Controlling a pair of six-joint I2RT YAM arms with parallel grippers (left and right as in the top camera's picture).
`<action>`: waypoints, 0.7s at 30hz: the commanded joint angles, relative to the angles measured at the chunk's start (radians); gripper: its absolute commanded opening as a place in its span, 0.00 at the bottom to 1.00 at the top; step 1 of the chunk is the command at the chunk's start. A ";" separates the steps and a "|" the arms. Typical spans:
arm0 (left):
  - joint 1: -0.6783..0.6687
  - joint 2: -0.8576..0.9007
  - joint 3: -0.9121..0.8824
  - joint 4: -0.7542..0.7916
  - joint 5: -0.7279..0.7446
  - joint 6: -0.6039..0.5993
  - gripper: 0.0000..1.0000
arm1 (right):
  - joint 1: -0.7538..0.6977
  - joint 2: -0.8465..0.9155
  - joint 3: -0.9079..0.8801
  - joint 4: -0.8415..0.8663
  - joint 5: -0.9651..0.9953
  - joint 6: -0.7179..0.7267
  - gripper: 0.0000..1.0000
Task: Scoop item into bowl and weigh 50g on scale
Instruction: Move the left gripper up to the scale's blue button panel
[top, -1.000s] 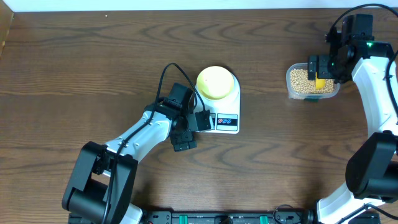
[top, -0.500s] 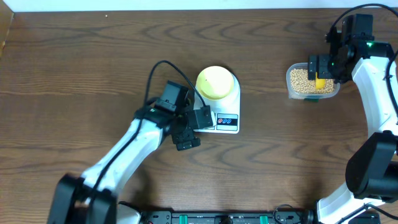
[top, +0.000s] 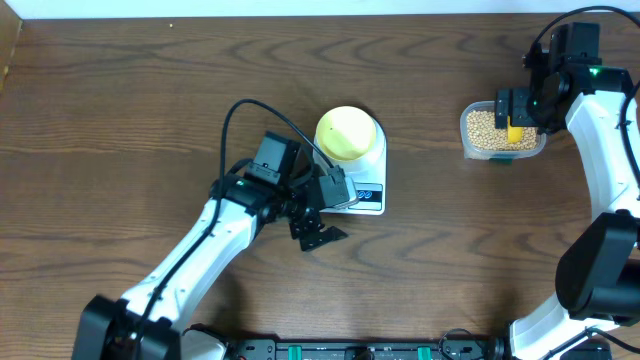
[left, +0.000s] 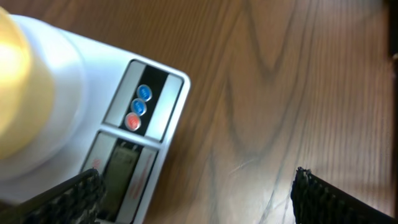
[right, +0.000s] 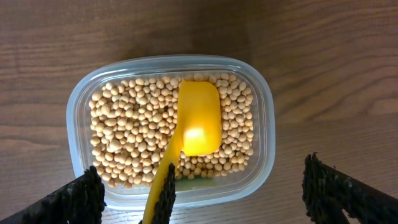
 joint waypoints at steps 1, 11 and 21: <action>-0.019 0.053 0.013 0.047 0.087 -0.151 0.98 | -0.007 0.003 -0.003 0.000 0.008 0.006 0.99; -0.051 0.123 0.072 0.058 0.020 -0.343 0.98 | -0.007 0.003 -0.003 0.000 0.008 0.006 0.99; -0.120 0.150 0.071 0.076 -0.206 -0.560 0.98 | -0.007 0.003 -0.003 0.000 0.008 0.006 0.99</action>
